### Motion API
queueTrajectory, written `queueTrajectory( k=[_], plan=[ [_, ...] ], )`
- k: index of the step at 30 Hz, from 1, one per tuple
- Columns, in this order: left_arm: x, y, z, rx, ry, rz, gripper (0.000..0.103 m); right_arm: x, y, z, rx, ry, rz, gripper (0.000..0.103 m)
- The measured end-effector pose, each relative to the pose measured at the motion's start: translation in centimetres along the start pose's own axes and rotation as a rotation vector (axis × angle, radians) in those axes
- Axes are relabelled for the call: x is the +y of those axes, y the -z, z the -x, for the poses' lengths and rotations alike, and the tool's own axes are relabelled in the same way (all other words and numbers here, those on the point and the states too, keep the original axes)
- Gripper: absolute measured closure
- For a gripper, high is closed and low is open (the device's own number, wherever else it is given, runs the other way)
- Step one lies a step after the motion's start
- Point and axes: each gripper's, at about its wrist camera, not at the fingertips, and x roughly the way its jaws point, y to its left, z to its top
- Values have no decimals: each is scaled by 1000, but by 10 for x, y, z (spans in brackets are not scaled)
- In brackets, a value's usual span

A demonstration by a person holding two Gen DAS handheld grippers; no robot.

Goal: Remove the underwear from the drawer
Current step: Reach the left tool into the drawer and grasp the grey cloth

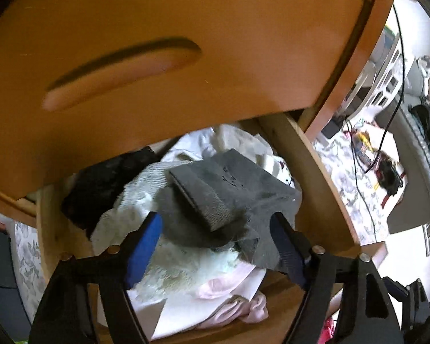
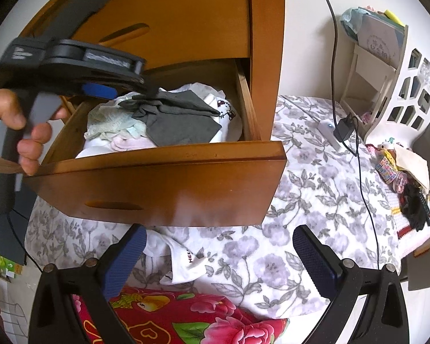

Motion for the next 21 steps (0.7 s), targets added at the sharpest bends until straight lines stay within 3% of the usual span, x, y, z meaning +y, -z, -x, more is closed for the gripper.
queueTrajectory(
  k=[5, 9, 14, 21],
  plan=[
    [-10, -2, -17, 30, -4, -20, 38, -3, 0, -2, 8, 3, -7, 0],
    [-12, -3, -29, 45, -31, -23, 54, -5, 1, -3, 13, 4, -11, 0],
    [-7, 1, -28, 20, -37, -15, 71, -6, 1, -4, 18, 9, -15, 0],
    [5, 4, -20, -25, 12, 39, 90, -5, 2, -2, 17, 6, -14, 0]
  ],
)
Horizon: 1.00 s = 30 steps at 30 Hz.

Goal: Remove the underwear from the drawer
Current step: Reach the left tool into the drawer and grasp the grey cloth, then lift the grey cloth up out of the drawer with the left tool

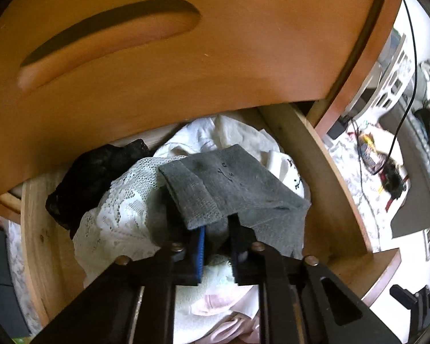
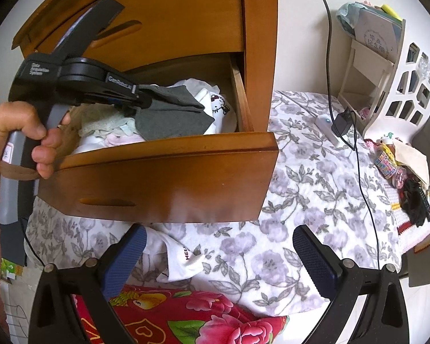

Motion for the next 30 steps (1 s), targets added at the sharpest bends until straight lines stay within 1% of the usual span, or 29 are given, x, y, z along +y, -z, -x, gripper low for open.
queueTrajectory(
  k=[6, 13, 21, 25, 30],
  plan=[
    [12, 9, 17, -70, 71, 58, 92, -1, 1, 3, -4, 7, -7, 0],
    [22, 17, 50, -166, 117, 110, 92, 2, 1, 7, -7, 8, 0, 0],
    [37, 30, 92, -271, 146, 154, 93, 6, 2, 13, -16, 10, 10, 0],
    [41, 38, 115, -318, 151, 161, 93, 10, 2, 18, -24, 10, 16, 0],
    [44, 46, 135, -360, 148, 173, 93, 14, 4, 22, -28, 8, 22, 0]
  ],
)
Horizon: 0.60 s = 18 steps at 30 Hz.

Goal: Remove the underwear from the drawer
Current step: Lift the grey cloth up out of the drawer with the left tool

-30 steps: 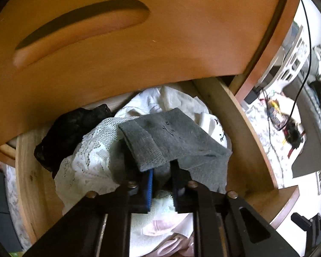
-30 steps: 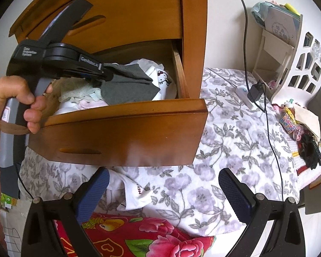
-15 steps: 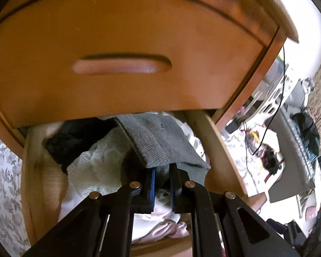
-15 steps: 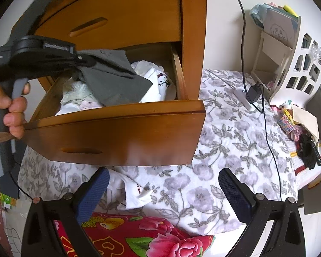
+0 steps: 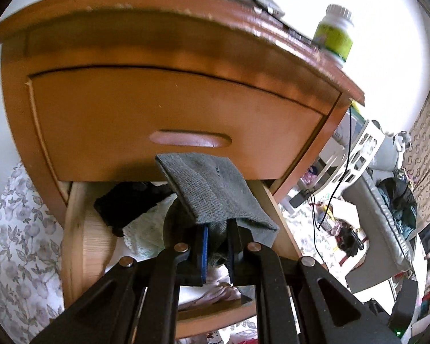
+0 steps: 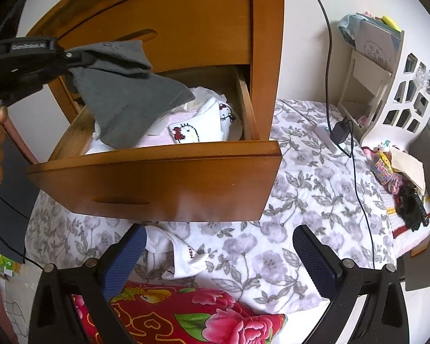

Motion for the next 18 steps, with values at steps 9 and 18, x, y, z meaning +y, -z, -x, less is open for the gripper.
queueTrajectory(
  k=[9, 18],
  plan=[
    [9, -1, 37, -76, -3, 20, 93, 5, 1, 10, -16, 3, 6, 0],
    [14, 1, 75, -150, -15, 29, 93, 12, 3, 19, -32, 3, 19, 0]
  ],
)
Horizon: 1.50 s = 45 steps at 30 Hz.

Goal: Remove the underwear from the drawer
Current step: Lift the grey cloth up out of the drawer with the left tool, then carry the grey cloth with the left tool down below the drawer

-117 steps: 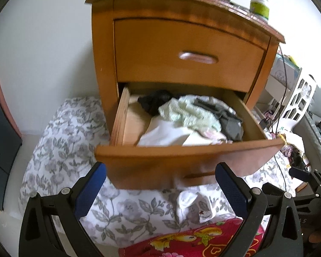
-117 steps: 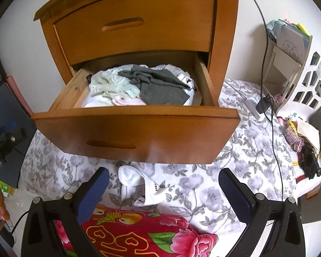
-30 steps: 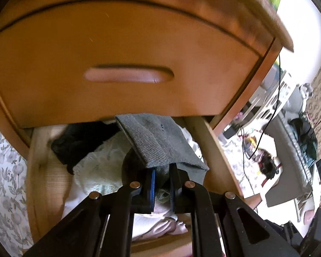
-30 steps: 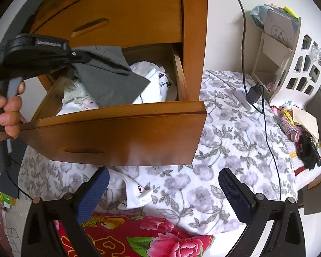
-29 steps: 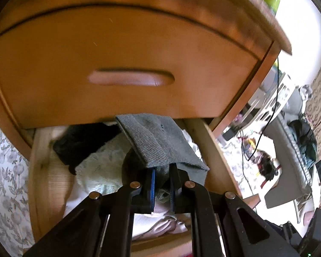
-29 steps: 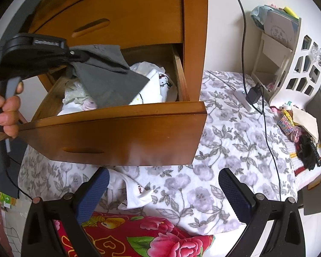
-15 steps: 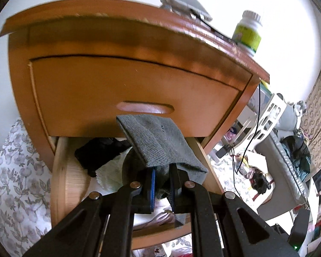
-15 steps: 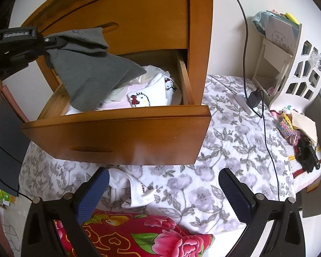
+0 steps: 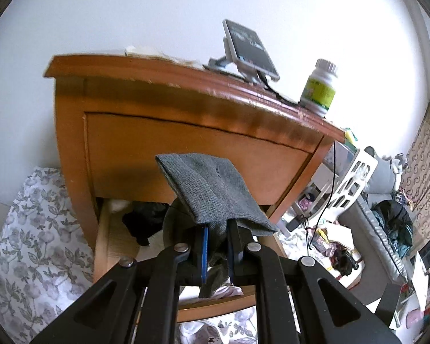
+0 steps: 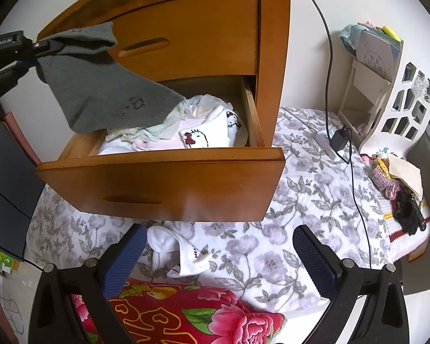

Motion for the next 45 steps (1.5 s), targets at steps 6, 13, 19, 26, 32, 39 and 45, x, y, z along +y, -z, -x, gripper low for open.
queueTrajectory(
  k=[6, 13, 19, 26, 32, 39, 45],
  plan=[
    [7, -1, 28, -52, -29, 13, 93, 3, 1, 5, -7, 0, 7, 0],
    [13, -2, 58, -110, -48, 19, 93, 8, 2, 11, -15, -1, 15, 0],
    [16, -2, 89, -162, -59, 26, 93, 11, 3, 16, -25, -2, 21, 0],
    [2, 5, 114, -191, -36, -10, 93, 13, 5, 22, -33, -5, 24, 0],
    [-10, 18, 126, -179, -11, -30, 93, 15, 7, 28, -47, -4, 23, 0],
    [-23, 38, 126, -127, 21, -42, 93, 16, 10, 33, -57, -7, 23, 0],
    [-31, 56, 118, -67, 55, -47, 93, 15, 13, 38, -68, -7, 14, 0]
  ],
)
